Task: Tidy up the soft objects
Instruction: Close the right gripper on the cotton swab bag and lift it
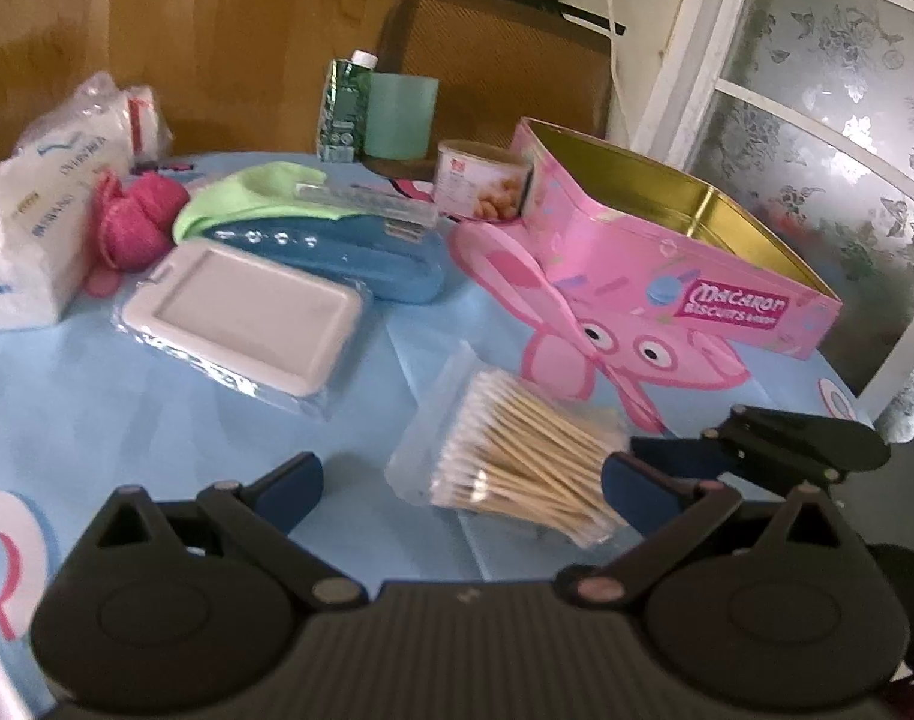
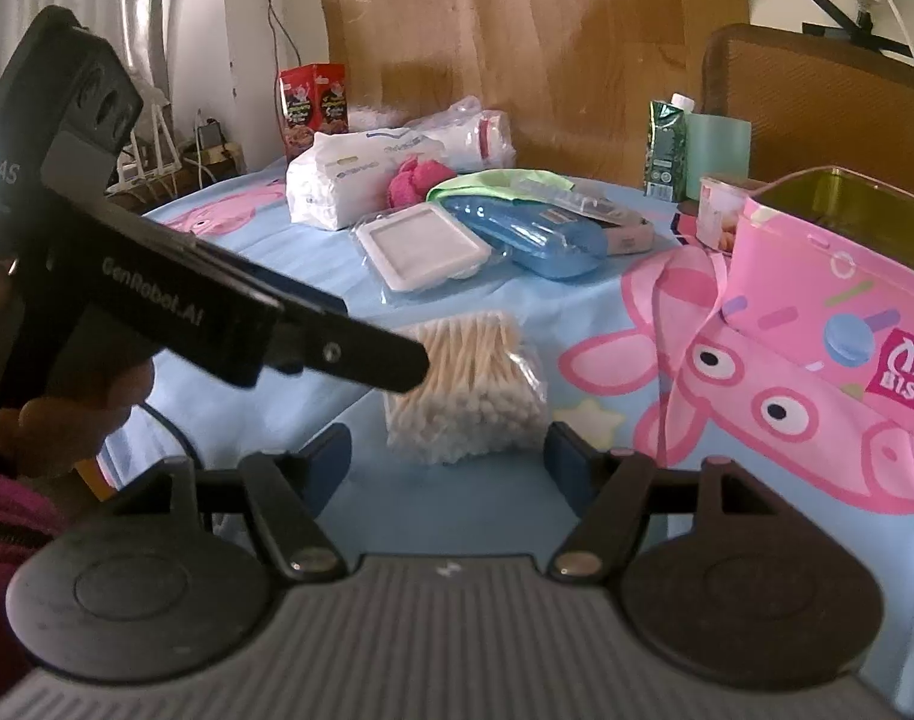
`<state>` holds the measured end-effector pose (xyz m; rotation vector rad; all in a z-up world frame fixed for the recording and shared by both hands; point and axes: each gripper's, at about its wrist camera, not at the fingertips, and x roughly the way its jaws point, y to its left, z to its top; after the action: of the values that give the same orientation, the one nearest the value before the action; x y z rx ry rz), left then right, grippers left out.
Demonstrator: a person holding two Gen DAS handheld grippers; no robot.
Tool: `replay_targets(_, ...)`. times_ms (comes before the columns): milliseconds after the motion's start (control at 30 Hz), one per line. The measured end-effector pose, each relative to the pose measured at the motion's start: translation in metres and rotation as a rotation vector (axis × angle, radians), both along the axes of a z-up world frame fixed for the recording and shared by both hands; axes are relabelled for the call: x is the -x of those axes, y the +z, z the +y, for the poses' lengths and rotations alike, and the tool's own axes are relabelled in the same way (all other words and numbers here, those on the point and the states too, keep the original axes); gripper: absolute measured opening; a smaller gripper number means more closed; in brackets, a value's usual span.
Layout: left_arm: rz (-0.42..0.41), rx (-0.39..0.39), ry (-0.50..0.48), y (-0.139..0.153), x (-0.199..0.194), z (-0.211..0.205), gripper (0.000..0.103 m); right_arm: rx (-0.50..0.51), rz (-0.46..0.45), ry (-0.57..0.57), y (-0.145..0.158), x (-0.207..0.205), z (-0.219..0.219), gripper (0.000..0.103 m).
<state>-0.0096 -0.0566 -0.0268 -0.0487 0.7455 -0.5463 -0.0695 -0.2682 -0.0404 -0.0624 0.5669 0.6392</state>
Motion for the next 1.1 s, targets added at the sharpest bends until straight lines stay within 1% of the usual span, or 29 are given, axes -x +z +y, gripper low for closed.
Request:
replay_targets(233, -0.004, 0.013, -0.045, -0.003, -0.002, -0.006, 0.102, 0.019, -0.015, -0.032, 0.002, -0.002, 0.003, 0.073)
replay_targets(400, -0.002, 0.028, -0.068, -0.003, -0.005, -0.011, 0.099, 0.029, -0.031, -0.102, 0.005, -0.007, -0.003, 0.073)
replay_targets(500, 0.002, 0.041, -0.072, -0.002, -0.005, -0.01, 0.099, 0.03, -0.024, -0.136, 0.006, -0.009, -0.007, 0.073)
replay_targets(633, 0.021, 0.071, -0.056, 0.0, -0.007, -0.001, 0.099, 0.032, -0.026, -0.102, 0.006, -0.003, -0.005, 0.073)
replay_targets(767, 0.025, 0.097, -0.052, 0.005, -0.007, 0.012, 0.095, 0.04, -0.026, -0.064, 0.006, -0.001, 0.002, 0.073)
replay_targets(900, 0.022, 0.091, -0.047, 0.007, -0.01, 0.012, 0.094, 0.034, -0.02, -0.07, 0.005, -0.002, 0.004, 0.073)
replay_targets(967, 0.036, 0.089, -0.056, 0.006, -0.014, 0.009, 0.09, 0.032, -0.02, -0.077, 0.004, -0.002, 0.002, 0.073)
replay_targets(1033, 0.054, 0.086, -0.08, 0.004, -0.017, 0.002, 0.082, 0.025, -0.016, -0.081, 0.003, -0.002, 0.0, 0.073)
replay_targets(1067, 0.058, 0.078, -0.101, 0.003, -0.018, -0.004, 0.073, 0.022, -0.012, -0.083, 0.002, -0.002, 0.0, 0.073)
replay_targets(1100, 0.058, 0.065, -0.128, 0.001, -0.019, -0.01, 0.07, 0.02, -0.01, -0.084, 0.001, -0.003, 0.0, 0.073)
